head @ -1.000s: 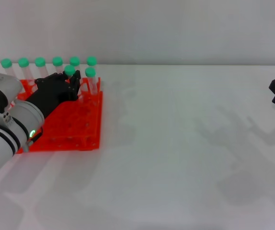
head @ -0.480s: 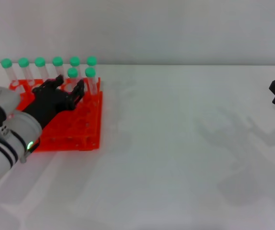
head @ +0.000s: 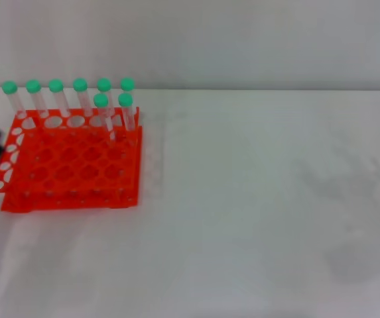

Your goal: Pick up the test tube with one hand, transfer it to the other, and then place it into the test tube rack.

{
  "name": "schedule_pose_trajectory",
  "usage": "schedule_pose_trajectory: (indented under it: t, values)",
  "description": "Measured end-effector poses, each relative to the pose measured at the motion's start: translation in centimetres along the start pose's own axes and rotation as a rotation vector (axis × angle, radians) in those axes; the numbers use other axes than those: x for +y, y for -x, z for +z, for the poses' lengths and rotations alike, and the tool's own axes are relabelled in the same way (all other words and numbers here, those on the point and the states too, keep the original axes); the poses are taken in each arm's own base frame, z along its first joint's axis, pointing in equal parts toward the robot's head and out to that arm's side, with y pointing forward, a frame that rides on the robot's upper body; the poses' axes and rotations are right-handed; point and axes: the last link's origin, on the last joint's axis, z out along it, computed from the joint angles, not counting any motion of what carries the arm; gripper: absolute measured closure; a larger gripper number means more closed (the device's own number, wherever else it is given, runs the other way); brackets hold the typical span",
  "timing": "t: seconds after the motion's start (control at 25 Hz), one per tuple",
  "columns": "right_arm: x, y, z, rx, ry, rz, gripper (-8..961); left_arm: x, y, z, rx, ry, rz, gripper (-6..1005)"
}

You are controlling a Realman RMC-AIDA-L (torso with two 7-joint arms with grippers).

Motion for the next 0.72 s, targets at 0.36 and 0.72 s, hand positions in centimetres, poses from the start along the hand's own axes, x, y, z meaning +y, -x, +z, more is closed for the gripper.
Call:
schedule_pose_trajectory:
  t: [0.36, 0.72]
  values:
    - [-1.7, -0.2, -0.6, -0.011, -0.136, 0.049, 84, -1.9, -1.0, -4.1, 0.104, -0.125, -0.035, 106]
    - [-1.6, -0.8, -1.1, 0.009, -0.173, 0.083, 84, -2.9, -0.7, -4.8, 0.117, -0.23, -0.113, 105]
